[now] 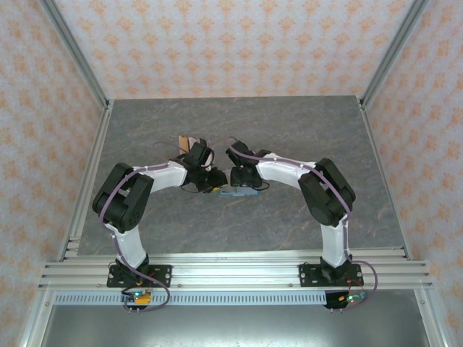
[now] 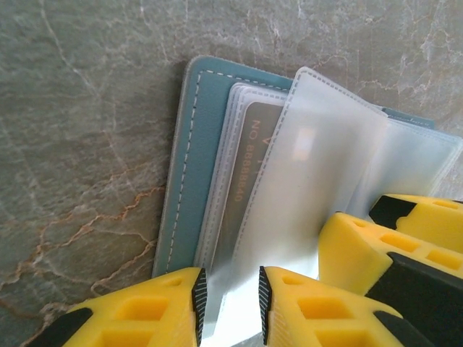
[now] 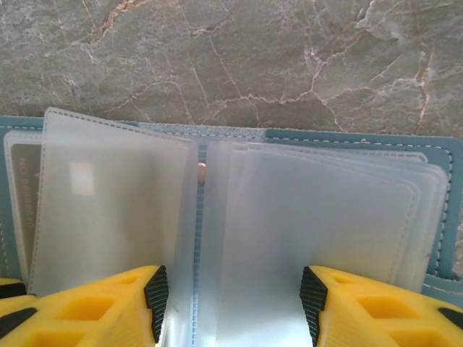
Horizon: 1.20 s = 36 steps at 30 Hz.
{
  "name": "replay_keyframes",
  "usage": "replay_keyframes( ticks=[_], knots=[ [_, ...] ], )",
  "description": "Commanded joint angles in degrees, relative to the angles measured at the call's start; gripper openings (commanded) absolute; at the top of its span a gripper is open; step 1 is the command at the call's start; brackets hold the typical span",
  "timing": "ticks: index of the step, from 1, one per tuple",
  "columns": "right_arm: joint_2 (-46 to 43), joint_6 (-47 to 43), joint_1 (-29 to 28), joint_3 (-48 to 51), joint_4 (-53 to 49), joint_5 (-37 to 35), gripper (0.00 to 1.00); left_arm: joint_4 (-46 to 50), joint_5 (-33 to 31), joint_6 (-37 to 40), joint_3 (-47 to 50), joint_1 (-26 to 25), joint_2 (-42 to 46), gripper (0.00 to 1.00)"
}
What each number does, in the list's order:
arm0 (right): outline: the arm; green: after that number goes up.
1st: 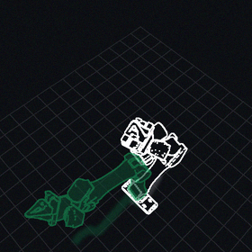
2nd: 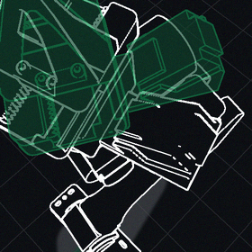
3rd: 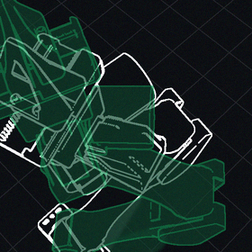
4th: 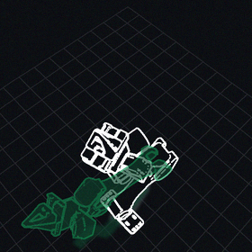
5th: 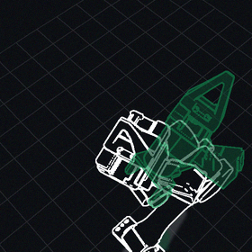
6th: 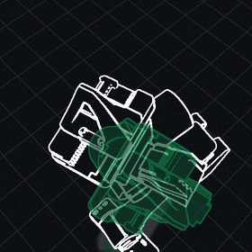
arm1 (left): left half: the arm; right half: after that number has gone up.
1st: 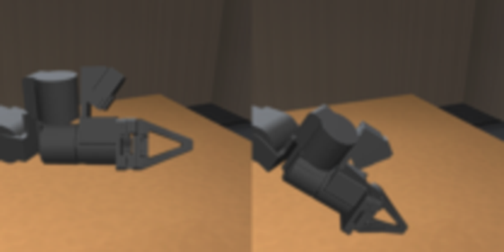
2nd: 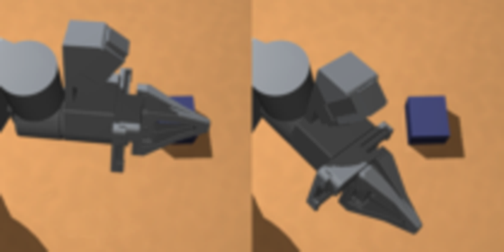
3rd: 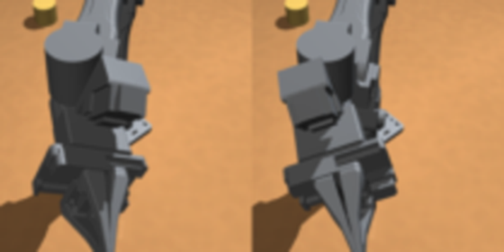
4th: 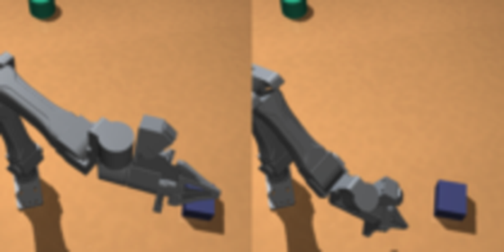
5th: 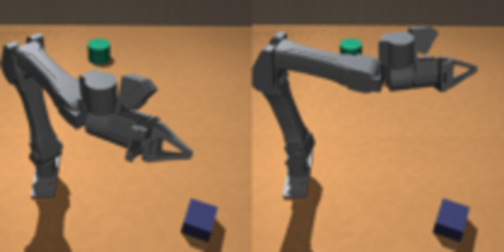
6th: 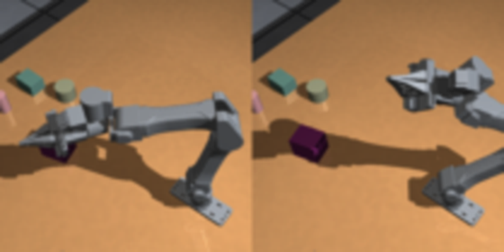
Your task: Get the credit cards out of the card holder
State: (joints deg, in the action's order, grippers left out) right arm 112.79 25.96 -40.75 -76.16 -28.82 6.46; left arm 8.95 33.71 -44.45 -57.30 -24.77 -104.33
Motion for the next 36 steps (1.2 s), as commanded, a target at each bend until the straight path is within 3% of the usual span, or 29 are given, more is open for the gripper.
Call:
replay_keyframes(
  ticks=[1, 18, 28, 36],
  knots=[
    [1.5, 1.3, 1.2, 2.3, -1.3, -0.3, 0.55, 0.3, 2.9, 1.4, -1.3, -0.6, -0.8, 0.28],
    [-1.3, 3.0, 2.9, 3.8, 0.9, 4.5, 0.55, -0.5, 4.7, 1.6, -1.7, -0.7, 0.3, 0.19],
    [-9.4, 6.1, 6.1, 7.6, 8.2, 12.9, 0.59, -5.3, 8.8, -1.7, -2.6, -0.7, -1.8, 0.28],
    [-17.8, 7.1, 7.5, 11.7, 10.6, 11.1, 0.66, -10.0, 12.2, -5.0, -4.9, -1.0, -3.5, 0.34]
  ],
)
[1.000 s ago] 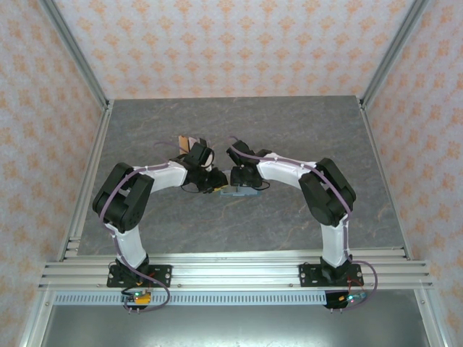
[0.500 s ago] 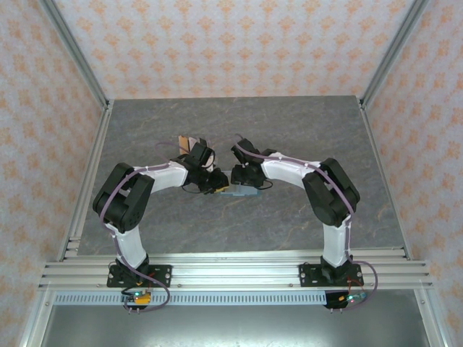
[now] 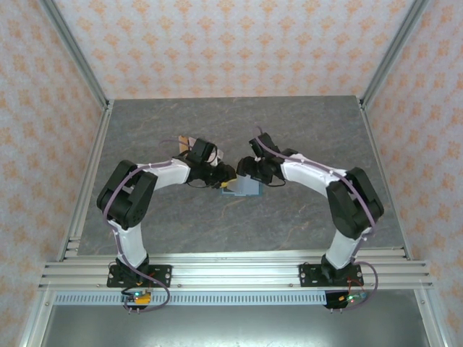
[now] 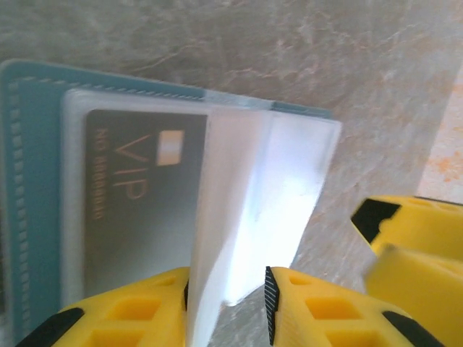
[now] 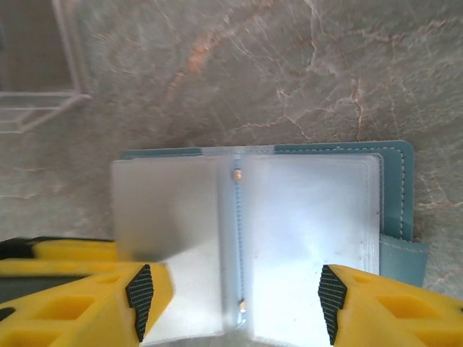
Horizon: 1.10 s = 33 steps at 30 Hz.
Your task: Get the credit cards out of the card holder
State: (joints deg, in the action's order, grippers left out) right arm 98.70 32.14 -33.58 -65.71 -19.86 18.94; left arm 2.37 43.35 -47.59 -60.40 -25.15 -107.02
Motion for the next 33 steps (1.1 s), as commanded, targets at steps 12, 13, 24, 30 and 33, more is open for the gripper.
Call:
replay_keyframes(
  ticks=[12, 13, 24, 30, 33],
  knots=[
    [-13.1, 0.9, 1.0, 6.4, 3.8, -8.1, 0.65, -3.7, 2.3, -3.4, -9.2, -5.2, -6.3, 0.58],
    [-13.4, 0.9, 1.0, 6.6, 3.7, -8.5, 0.65, -2.9, 1.8, -3.2, -9.7, -5.4, -6.9, 0.59],
    [-10.7, -0.2, 1.0, 5.0, 3.3, -3.9, 0.60, 4.1, -3.3, 0.9, -7.4, -2.2, 1.2, 0.46],
    [-4.7, 0.4, 1.0, 2.4, 5.1, 4.5, 0.53, 10.2, -9.2, 2.9, -4.1, 2.4, 5.3, 0.39],
    [-1.5, 2.3, 0.9, 1.8, 6.9, 6.9, 0.47, 11.3, -10.7, 3.5, -3.4, 3.0, 5.6, 0.36]
  ],
)
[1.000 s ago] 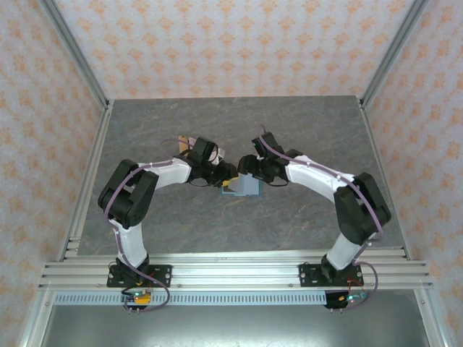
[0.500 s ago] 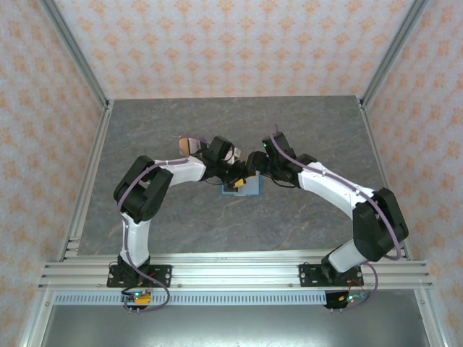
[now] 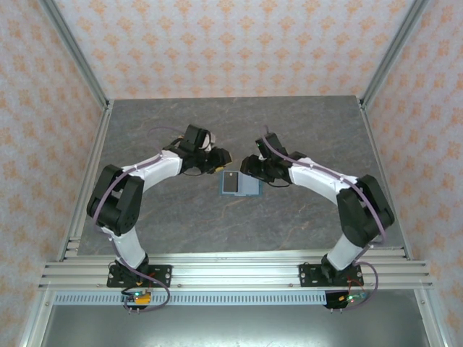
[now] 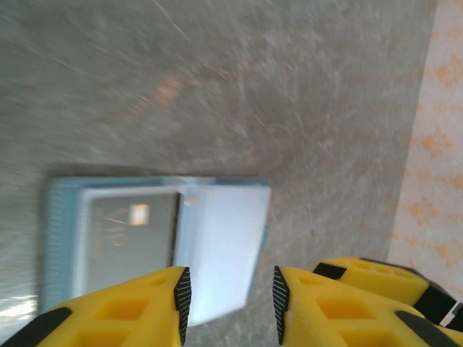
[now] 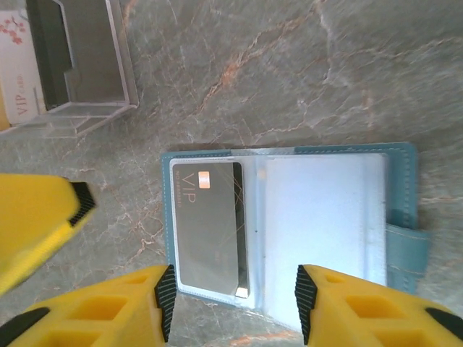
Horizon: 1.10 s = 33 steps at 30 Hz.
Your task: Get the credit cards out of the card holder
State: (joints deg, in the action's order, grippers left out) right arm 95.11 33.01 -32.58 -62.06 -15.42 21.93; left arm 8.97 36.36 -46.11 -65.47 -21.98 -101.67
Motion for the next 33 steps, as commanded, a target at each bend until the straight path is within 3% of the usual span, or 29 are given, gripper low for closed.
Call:
replay_keyframes(
  ticks=[1, 14, 33],
  knots=[
    [3.4, 2.0, 0.0, -2.2, 2.9, 4.5, 0.45, 4.9, -3.8, 2.2, 1.7, -0.2, 0.0, 0.35],
    [11.8, 4.0, -0.1, -4.7, 5.7, 10.6, 0.24, 6.9, -6.2, 3.3, 0.2, -1.8, -4.5, 0.24],
    [15.0, 2.9, -0.1, -5.3, 3.2, 7.7, 0.18, 8.3, -7.4, 3.9, -0.1, -2.3, -7.3, 0.14]
  ],
)
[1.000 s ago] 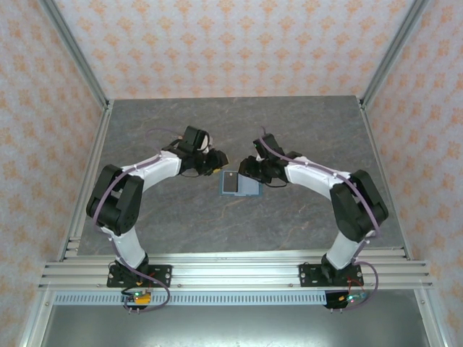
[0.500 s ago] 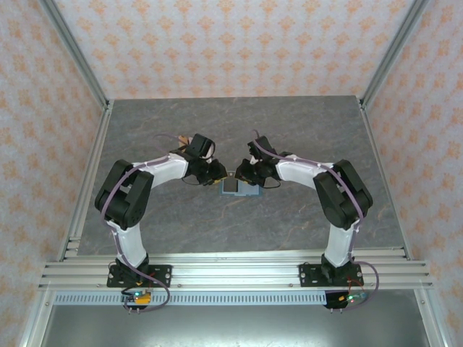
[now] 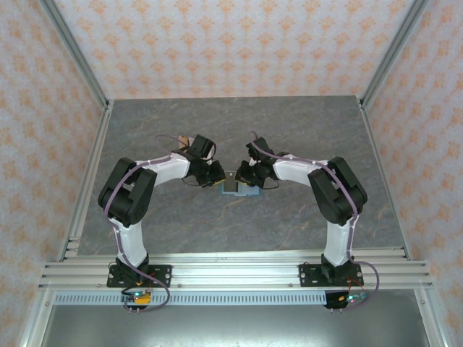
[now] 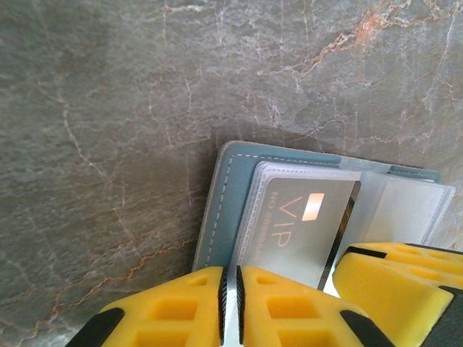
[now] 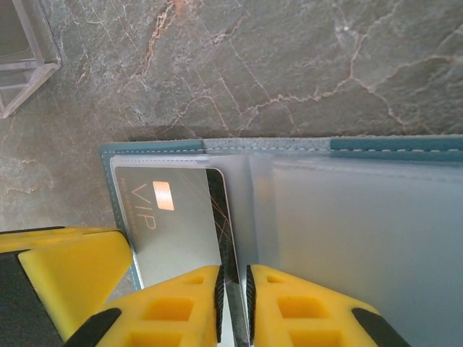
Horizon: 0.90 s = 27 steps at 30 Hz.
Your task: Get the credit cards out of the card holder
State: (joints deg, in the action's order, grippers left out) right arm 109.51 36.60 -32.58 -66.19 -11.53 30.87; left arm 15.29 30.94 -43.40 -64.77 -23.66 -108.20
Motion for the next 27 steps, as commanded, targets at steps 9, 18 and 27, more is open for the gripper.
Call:
replay_keyframes(
  ticks=[9, 18, 27],
  knots=[
    [1.6, -1.0, -0.1, -1.0, -0.8, -1.5, 0.16, 2.3, -1.9, 1.7, -0.2, -0.8, -2.7, 0.13],
    [2.4, -0.9, 0.0, -0.7, 0.3, -0.3, 0.16, 3.1, -2.3, 2.4, 0.2, -1.0, -3.3, 0.11],
    [2.4, -1.6, 0.0, -0.3, 1.7, 1.4, 0.22, 3.5, -3.0, 2.5, 0.6, -1.0, -3.6, 0.11]
  ],
)
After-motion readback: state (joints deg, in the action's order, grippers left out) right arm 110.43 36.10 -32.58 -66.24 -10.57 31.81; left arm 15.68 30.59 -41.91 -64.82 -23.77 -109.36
